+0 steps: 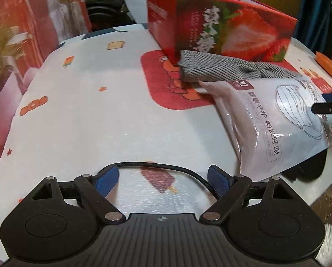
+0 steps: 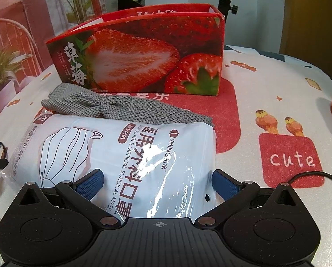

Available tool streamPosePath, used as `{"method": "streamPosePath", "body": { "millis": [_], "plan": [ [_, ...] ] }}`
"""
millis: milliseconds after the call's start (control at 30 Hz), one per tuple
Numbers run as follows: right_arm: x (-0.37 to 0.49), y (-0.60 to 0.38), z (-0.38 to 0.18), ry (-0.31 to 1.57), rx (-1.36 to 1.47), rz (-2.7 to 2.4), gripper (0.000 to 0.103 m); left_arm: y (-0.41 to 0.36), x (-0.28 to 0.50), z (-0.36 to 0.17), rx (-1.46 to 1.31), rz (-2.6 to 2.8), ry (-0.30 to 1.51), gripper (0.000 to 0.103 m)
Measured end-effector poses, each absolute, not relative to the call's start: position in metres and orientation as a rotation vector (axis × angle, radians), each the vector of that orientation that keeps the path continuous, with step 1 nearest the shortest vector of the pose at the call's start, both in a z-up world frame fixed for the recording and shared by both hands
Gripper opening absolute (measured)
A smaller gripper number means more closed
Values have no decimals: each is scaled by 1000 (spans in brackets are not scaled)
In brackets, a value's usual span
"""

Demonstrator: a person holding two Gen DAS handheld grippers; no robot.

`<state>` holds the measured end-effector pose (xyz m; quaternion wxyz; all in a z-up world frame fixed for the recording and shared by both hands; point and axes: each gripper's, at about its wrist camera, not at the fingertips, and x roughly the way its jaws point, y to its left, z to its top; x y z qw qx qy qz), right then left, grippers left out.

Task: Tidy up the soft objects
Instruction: 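Close the left gripper on one white mask bag while the right gripper closes on another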

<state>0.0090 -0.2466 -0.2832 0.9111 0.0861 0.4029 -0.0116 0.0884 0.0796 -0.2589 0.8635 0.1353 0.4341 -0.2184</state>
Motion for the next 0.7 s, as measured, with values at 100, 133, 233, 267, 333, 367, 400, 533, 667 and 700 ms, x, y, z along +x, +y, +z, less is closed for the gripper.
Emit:
{"method": "streamPosePath", "body": {
  "millis": [100, 133, 233, 267, 333, 367, 400, 533, 667, 700],
  "plan": [
    [14, -245, -284, 834, 179, -38, 103, 86, 95, -252, 264, -444, 891, 89],
    [16, -245, -284, 835, 179, -42, 103, 84, 95, -249, 258, -439, 881, 89],
    [22, -243, -284, 837, 173, -46, 103, 89, 99, -235, 206, -441, 831, 89],
    [23, -242, -284, 837, 172, -46, 103, 89, 100, -231, 186, -440, 814, 89],
    [27, -240, -284, 837, 165, -46, 103, 87, 101, -223, 142, -439, 781, 88],
    [28, -239, -284, 836, 161, -45, 103, 86, 103, -219, 111, -444, 768, 87],
    [29, -238, -284, 835, 157, -44, 103, 81, 105, -216, 88, -452, 760, 85],
    [33, -237, -286, 828, 147, -39, 103, 63, 110, -216, -36, -519, 765, 83],
    [32, -238, -286, 823, 153, -31, 103, 35, 118, -234, -94, -571, 825, 79],
    [32, -238, -286, 822, 154, -29, 103, 28, 119, -238, -95, -582, 835, 77]
  ]
}}
